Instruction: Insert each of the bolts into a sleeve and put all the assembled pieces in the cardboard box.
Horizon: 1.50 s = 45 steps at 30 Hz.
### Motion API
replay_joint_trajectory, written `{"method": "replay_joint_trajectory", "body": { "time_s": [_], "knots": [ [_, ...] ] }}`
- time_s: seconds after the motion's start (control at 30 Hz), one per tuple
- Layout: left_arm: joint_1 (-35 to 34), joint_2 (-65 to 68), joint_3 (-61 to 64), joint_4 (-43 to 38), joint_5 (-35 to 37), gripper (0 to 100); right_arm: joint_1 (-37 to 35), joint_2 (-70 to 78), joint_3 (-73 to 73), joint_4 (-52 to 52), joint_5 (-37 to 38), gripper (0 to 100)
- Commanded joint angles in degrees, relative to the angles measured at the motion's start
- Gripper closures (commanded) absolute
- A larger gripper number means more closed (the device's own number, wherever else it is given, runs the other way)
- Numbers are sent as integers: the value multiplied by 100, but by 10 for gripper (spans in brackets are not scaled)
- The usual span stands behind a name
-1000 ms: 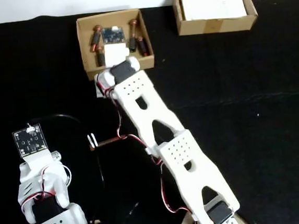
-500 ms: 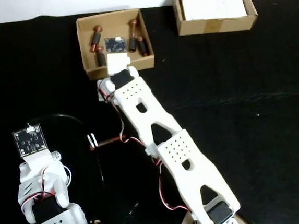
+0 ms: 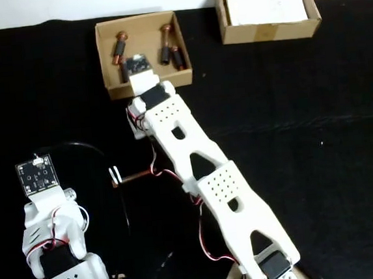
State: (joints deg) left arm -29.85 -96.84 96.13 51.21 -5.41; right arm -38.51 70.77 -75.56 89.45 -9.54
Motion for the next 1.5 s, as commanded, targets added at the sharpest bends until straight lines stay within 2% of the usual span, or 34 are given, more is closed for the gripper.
{"method": "replay_joint_trajectory", "body": {
  "time_s": [0.0, 0.23, 0.5, 0.7, 0.87, 1.03, 1.13, 1.23, 1.47],
  "knots": [
    [-57, -66, 119, 18, 9, 934, 171, -356, -13, 919, 554, 985],
    [-66, -66, 110, 18, 9, 934, 743, -708, 295, 1147, 1125, 960],
    [-66, -66, 110, 18, 9, 934, 655, -822, 1332, 1138, 1319, 707],
    [-66, -66, 110, 18, 9, 934, 567, -813, 1358, 1095, 1319, 702],
    [-66, -66, 110, 18, 9, 934, 585, -804, 1358, 1095, 1319, 722],
    [-66, -66, 110, 18, 9, 934, 593, -804, 1367, 875, 1327, 919],
    [-66, -40, 40, 35, 0, 933, 593, -804, 1367, 892, 1538, 991],
    [-66, -31, -198, 492, -9, 910, 655, -813, 1341, 963, 1574, 992],
    [-40, -22, -259, 607, 9, 893, 971, -1042, 1209, 1147, 1565, 992]
  ]
}}
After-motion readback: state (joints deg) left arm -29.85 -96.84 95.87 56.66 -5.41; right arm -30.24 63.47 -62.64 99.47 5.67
